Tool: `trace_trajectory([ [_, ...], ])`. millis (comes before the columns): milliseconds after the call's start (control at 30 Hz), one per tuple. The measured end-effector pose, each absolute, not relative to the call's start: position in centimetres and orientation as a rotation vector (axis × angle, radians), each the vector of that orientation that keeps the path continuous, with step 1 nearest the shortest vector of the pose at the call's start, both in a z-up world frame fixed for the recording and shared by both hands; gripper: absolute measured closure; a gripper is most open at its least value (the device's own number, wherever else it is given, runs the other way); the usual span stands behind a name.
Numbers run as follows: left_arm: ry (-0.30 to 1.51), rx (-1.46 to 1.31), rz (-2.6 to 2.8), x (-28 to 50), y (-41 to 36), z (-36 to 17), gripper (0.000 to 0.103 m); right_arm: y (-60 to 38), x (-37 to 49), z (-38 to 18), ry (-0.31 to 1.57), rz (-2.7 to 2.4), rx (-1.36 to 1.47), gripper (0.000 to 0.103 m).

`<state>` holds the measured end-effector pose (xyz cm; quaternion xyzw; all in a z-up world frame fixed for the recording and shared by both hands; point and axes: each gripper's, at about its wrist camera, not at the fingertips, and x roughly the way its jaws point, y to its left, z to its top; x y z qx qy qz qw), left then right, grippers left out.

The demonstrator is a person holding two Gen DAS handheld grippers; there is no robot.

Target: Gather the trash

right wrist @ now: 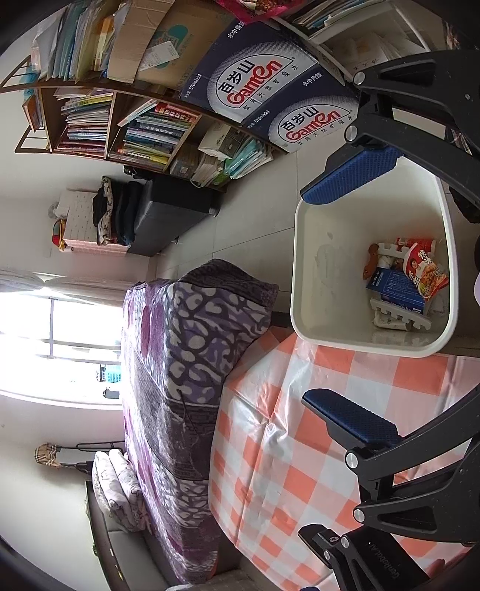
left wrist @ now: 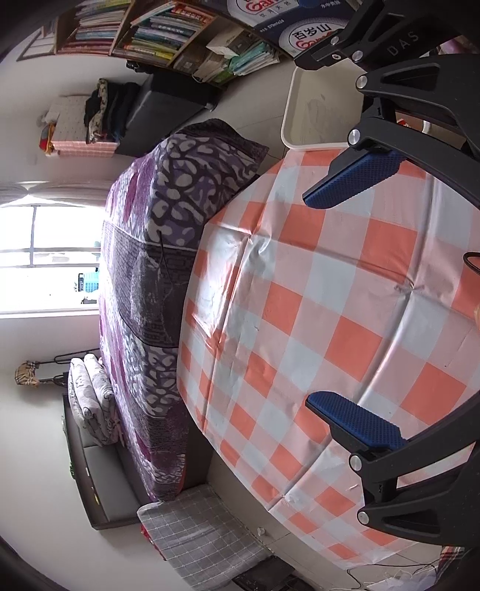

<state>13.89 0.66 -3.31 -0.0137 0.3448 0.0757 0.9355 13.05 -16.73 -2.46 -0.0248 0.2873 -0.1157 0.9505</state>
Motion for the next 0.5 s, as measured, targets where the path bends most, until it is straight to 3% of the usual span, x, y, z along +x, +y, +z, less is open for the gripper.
trace_trajectory([
  [500,0.695,-0.028,0.109,13.5,-0.9,-2.4,0.007,-18.2,12.0,-1.5,0.581,-0.255,-0.027,0.007],
])
